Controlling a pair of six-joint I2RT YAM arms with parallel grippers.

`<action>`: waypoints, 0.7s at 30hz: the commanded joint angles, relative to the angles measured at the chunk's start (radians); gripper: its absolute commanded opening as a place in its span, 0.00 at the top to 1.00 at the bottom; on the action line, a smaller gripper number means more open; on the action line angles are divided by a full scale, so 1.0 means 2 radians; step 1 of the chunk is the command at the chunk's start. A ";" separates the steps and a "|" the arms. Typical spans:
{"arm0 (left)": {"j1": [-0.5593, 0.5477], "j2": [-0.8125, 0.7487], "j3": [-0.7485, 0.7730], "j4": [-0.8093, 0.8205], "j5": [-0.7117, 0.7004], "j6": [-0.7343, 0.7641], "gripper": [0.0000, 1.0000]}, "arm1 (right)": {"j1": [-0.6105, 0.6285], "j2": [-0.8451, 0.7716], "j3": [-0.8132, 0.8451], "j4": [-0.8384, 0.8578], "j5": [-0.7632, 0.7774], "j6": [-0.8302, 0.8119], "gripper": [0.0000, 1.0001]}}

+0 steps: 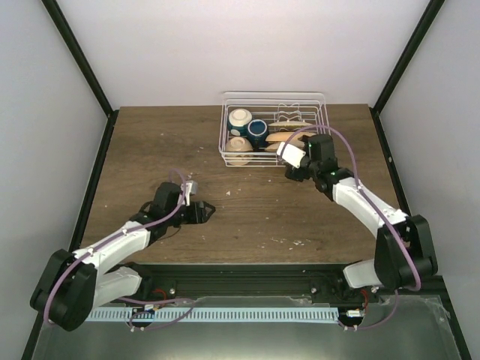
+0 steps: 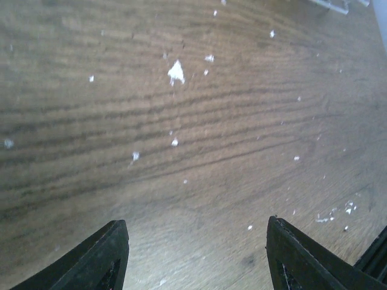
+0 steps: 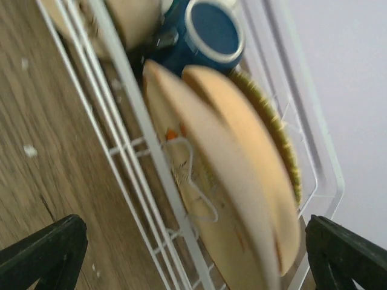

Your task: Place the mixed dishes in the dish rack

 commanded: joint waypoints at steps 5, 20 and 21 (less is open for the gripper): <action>0.002 -0.018 0.080 -0.030 -0.068 0.004 0.35 | 0.006 -0.070 0.016 0.077 -0.056 0.267 0.00; 0.002 -0.036 0.136 -0.072 -0.202 0.012 0.34 | -0.031 -0.252 -0.135 0.076 0.085 0.615 0.00; 0.002 -0.041 0.131 -0.069 -0.203 0.010 0.34 | -0.033 -0.261 -0.144 0.075 0.101 0.616 0.00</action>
